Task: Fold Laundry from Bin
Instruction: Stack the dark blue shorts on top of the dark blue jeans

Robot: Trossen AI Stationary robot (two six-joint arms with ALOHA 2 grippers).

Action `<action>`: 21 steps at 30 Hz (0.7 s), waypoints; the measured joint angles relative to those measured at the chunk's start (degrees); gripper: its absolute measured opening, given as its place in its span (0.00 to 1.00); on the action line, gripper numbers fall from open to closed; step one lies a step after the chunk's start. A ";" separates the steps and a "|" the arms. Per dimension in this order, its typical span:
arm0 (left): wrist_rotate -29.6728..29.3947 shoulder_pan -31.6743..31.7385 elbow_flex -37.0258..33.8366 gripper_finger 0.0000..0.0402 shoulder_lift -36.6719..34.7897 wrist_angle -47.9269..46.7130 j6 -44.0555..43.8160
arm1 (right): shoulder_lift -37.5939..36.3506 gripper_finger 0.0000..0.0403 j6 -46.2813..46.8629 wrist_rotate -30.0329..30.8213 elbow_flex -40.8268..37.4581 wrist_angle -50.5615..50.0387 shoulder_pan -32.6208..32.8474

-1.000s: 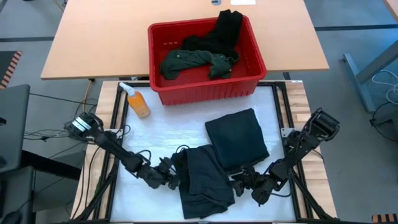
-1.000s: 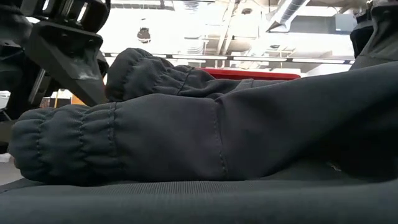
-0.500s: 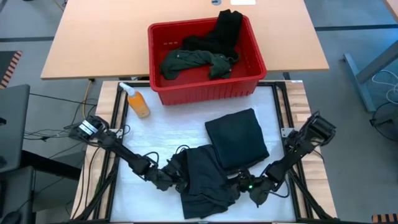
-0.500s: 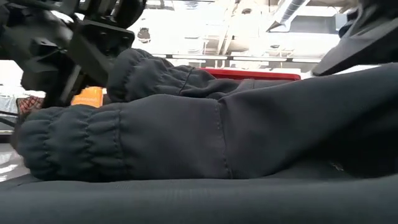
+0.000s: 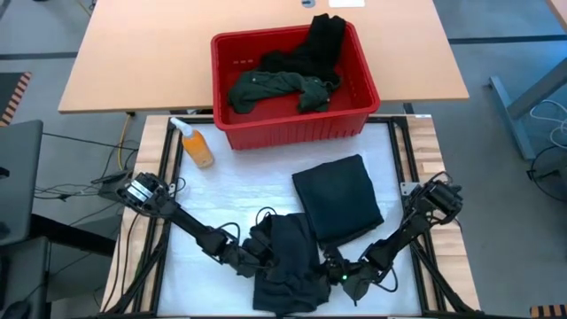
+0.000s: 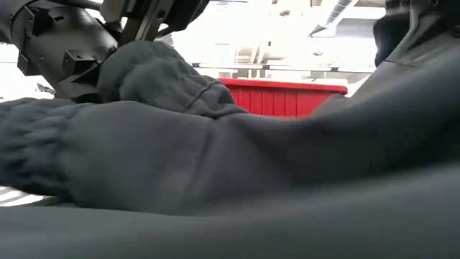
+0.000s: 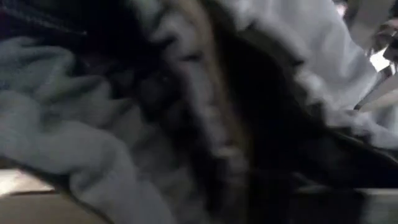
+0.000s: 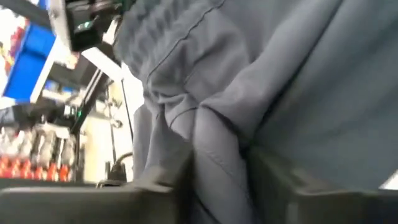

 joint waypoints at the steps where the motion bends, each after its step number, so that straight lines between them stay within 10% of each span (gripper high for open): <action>1: 0.14 -0.03 0.35 0.24 0.05 -0.08 0.91 | 0.00 0.31 -1.36 -0.63 0.45 -0.05 -0.11; 4: 0.13 -0.09 1.06 0.06 0.09 0.17 2.79 | -0.02 0.09 -5.69 -1.22 1.65 0.13 -0.50; 15: -6.96 -2.51 6.93 0.05 -4.81 3.48 14.64 | -10.01 0.10 -29.88 -8.76 5.89 -0.44 -4.37; 21: -14.39 -0.68 10.36 0.04 -9.99 2.35 27.13 | -25.13 0.10 -39.55 -10.87 6.20 -18.57 -7.88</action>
